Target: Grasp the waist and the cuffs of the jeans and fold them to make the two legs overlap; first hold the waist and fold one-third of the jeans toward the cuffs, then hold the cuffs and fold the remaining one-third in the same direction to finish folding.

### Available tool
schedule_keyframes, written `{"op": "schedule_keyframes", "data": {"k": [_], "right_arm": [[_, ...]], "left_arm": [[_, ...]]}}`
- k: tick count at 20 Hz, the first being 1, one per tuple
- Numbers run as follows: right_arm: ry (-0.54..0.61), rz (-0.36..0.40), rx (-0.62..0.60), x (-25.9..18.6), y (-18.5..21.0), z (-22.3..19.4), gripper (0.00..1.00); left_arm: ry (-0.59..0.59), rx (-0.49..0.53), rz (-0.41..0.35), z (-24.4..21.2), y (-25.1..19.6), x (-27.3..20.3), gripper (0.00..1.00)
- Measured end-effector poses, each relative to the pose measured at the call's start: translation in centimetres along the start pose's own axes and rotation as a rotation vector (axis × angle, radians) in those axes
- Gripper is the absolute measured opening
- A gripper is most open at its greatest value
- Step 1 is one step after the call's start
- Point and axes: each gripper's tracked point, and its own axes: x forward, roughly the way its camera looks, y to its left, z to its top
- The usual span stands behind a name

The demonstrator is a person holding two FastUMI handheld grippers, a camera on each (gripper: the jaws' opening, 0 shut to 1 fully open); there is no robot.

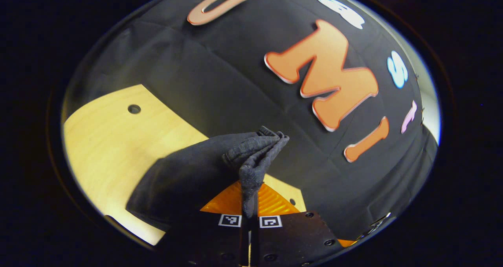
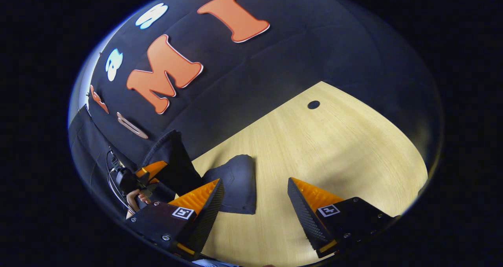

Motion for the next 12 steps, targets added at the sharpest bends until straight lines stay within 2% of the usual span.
{"op": "schedule_keyframes", "data": {"k": [3,6,10,12], "right_arm": [[0.003,-0.01,0.016,-0.6,-1.9,0.0,0.98],[0.011,-0.019,0.032,-0.9,-3.6,0.1,0.99],[0.03,-0.029,0.029,-1.0,-4.9,0.0,0.98],[0.04,-0.026,0.033,-0.9,-5.3,-0.3,0.98]], "left_arm": [[0.095,0.077,0.054,-6.4,-1.3,3.4,0.02],[0.178,0.16,0.148,-11.7,-0.6,4.0,0.02],[0.223,0.191,0.237,-14.0,0.9,4.1,0.03],[0.238,0.175,0.208,-14.8,0.4,4.6,0.06]]}}
